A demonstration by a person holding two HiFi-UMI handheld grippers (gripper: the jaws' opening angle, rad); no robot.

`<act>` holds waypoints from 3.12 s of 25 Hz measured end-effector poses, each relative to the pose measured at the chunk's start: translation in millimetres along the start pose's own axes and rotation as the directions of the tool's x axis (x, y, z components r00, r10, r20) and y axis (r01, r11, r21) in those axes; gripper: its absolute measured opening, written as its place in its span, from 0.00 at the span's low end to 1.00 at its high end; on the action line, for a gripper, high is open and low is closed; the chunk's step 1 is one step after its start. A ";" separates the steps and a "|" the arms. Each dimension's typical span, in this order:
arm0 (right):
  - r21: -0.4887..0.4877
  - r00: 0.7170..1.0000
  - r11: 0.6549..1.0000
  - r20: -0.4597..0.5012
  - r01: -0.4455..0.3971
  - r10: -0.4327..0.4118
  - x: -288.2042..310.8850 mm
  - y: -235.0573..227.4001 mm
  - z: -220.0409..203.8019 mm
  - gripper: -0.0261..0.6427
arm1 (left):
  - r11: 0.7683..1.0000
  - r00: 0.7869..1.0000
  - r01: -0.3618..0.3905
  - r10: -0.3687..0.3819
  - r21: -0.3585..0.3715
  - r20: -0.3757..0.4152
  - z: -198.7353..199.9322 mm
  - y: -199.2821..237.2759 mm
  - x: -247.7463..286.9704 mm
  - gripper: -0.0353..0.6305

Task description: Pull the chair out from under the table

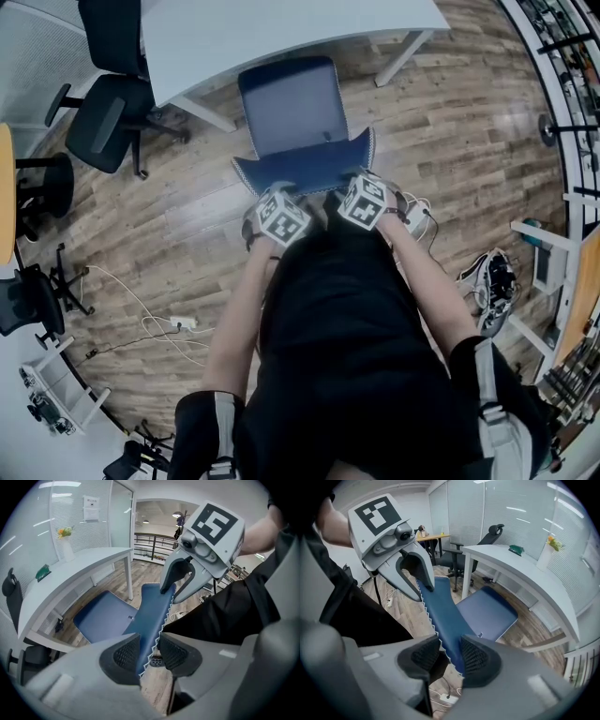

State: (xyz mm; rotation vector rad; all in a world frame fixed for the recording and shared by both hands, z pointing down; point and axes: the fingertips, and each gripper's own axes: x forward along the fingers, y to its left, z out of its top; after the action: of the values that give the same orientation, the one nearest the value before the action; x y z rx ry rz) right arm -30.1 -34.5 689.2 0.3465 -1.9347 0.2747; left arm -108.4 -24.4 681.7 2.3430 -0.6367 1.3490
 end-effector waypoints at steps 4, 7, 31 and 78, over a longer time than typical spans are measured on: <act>-0.005 1.000 1.000 -0.006 -0.007 0.007 0.3 5.4 -6.2 0.25 | 1.000 1.000 -0.018 0.018 0.003 0.006 -2.3 -7.9 1.9 0.26; -0.012 1.000 1.000 -0.008 -0.010 0.010 -0.2 8.1 -7.8 0.25 | 1.000 1.000 -0.018 0.018 0.015 0.003 -3.8 -11.4 1.2 0.26; -0.069 0.998 0.996 0.008 -0.055 0.056 -41.6 63.4 -94.2 0.25 | 0.998 0.999 -0.046 0.046 -0.033 -0.005 2.0 -125.6 6.6 0.25; -0.092 0.992 0.993 0.099 -0.068 0.078 -88.3 97.6 -155.4 0.26 | 0.987 0.987 -0.150 0.154 -0.060 0.056 20.9 -209.0 3.1 0.27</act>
State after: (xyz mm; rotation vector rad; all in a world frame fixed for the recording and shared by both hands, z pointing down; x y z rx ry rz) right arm 99.5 120.4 662.8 0.2355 -2.0564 0.2216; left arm 22.2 138.2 656.6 2.3390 -0.8761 1.3090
